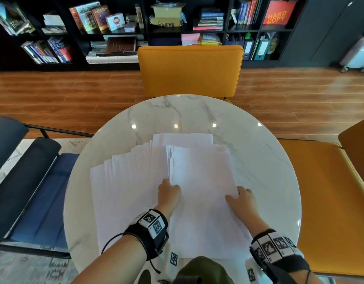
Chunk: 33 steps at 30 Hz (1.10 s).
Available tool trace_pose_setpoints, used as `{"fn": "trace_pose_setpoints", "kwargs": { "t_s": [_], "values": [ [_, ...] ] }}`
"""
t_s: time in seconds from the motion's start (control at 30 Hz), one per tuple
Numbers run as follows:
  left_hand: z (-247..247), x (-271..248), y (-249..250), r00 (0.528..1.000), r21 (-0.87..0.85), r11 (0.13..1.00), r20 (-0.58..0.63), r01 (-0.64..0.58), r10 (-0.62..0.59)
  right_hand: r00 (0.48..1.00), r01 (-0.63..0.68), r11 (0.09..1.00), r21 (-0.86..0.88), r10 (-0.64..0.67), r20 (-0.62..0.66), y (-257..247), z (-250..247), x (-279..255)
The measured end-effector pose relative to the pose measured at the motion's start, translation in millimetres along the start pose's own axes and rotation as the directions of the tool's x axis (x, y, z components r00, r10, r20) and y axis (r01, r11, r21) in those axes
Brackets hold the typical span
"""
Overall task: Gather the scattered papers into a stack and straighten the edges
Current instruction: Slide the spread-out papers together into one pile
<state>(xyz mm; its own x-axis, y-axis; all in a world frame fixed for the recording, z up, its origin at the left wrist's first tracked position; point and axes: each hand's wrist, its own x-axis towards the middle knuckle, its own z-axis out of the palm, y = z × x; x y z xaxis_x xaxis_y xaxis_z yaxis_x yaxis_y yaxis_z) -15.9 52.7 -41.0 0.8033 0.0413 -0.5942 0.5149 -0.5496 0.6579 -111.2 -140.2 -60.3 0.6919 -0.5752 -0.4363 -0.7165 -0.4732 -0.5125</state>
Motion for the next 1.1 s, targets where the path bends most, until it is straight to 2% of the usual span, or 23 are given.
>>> {"fn": "trace_pose_setpoints", "kwargs": {
  "t_s": [0.07,0.13,0.27,0.37,0.47,0.57,0.67,0.73,0.8,0.9,1.0,1.1],
  "values": [
    [3,-6,-1,0.998,-0.072,0.997,0.057,-0.036,0.040,1.000,0.014,1.000,-0.004,-0.013,0.020,-1,-1,-1],
    [5,-9,-2,0.996,-0.116,0.991,0.054,-0.071,0.077,0.999,0.022,0.999,0.037,-0.024,0.030,-2,0,-1],
    [3,-11,-5,0.987,-0.132,0.980,0.045,-0.150,0.157,0.999,-0.015,0.957,0.290,0.005,0.036,0,-3,1],
    [-7,-11,-2,0.972,-0.220,0.949,0.012,-0.228,0.236,0.999,-0.016,0.910,0.415,-0.002,0.044,6,-4,5],
    [-22,-7,2,0.963,-0.314,0.917,0.031,-0.246,0.269,0.998,-0.015,0.836,0.548,-0.024,0.064,6,-9,4],
    [-31,1,2,0.964,-0.334,0.917,0.072,-0.217,0.254,0.991,-0.024,0.812,0.583,-0.059,0.123,-3,-15,3],
    [-34,9,2,0.967,-0.294,0.936,0.104,-0.194,0.233,0.990,-0.031,0.824,0.566,-0.052,0.129,-12,-11,7],
    [-37,15,0,0.970,-0.242,0.948,0.074,-0.208,0.232,0.994,-0.017,0.853,0.521,-0.043,0.103,-19,-6,10],
    [-42,25,-4,0.977,-0.179,0.961,-0.027,-0.211,0.210,0.997,-0.006,0.884,0.467,-0.030,0.070,-24,0,12],
    [-53,37,-10,0.972,-0.062,0.990,-0.205,-0.128,0.113,1.000,-0.017,0.908,0.419,0.005,0.028,-29,6,17],
    [-58,43,-12,0.984,0.021,1.000,-0.176,0.004,0.000,0.999,-0.029,0.926,0.376,0.020,0.029,-34,10,21],
    [-58,46,-10,0.992,0.042,0.999,-0.128,0.023,-0.018,0.999,0.012,0.962,0.273,-0.022,0.035,-41,10,22]
  ]
}}
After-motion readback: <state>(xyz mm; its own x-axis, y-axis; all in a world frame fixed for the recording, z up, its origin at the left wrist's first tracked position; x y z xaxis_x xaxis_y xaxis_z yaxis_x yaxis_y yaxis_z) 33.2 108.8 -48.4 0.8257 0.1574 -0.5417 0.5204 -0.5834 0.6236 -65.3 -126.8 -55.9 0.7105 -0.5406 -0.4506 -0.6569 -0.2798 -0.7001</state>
